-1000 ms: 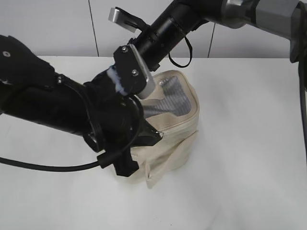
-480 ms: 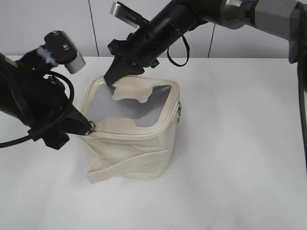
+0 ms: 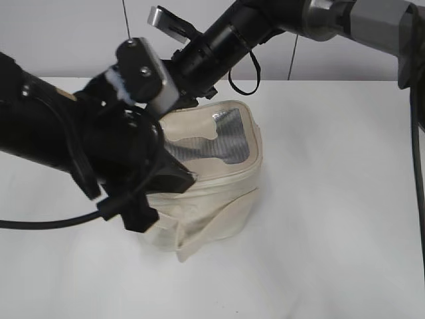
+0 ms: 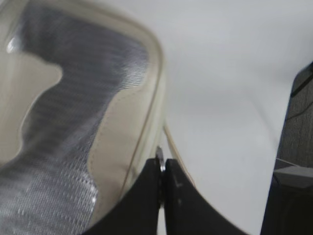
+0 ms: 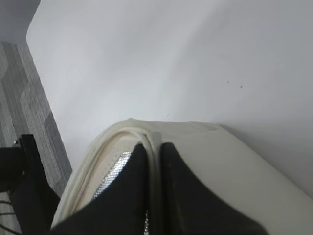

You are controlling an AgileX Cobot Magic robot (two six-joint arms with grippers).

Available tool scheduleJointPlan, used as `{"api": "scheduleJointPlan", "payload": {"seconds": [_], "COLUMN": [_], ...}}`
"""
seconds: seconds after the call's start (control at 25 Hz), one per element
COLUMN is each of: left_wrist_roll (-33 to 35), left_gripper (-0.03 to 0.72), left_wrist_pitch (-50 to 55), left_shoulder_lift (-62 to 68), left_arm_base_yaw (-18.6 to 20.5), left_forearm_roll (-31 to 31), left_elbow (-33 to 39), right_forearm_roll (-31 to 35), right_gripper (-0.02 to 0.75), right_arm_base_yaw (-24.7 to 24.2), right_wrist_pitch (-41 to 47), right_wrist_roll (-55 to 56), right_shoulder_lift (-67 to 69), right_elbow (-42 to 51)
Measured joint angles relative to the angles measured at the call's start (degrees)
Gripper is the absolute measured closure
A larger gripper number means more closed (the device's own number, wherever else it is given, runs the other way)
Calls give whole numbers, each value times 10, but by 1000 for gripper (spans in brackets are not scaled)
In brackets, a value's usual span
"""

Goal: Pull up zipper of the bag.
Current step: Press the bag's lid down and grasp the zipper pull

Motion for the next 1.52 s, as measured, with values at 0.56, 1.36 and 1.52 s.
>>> {"api": "scheduleJointPlan", "payload": {"seconds": [0.56, 1.36, 1.52], "left_wrist_roll": [-112, -116, -110], "left_gripper": [697, 697, 697], "left_wrist_pitch": [78, 128, 118], "left_shoulder_lift": [11, -61, -61], "left_arm_base_yaw": [92, 127, 127], "left_forearm_roll": [94, 64, 35], "left_elbow": [0, 81, 82], "right_forearm_roll": [-8, -9, -8], "right_gripper": [685, 685, 685], "right_arm_base_yaw": [0, 1, 1], "right_wrist_pitch": [-21, -20, -20], "right_wrist_roll": [12, 21, 21], "right_shoulder_lift": [0, 0, 0], "right_elbow": [0, 0, 0]}}
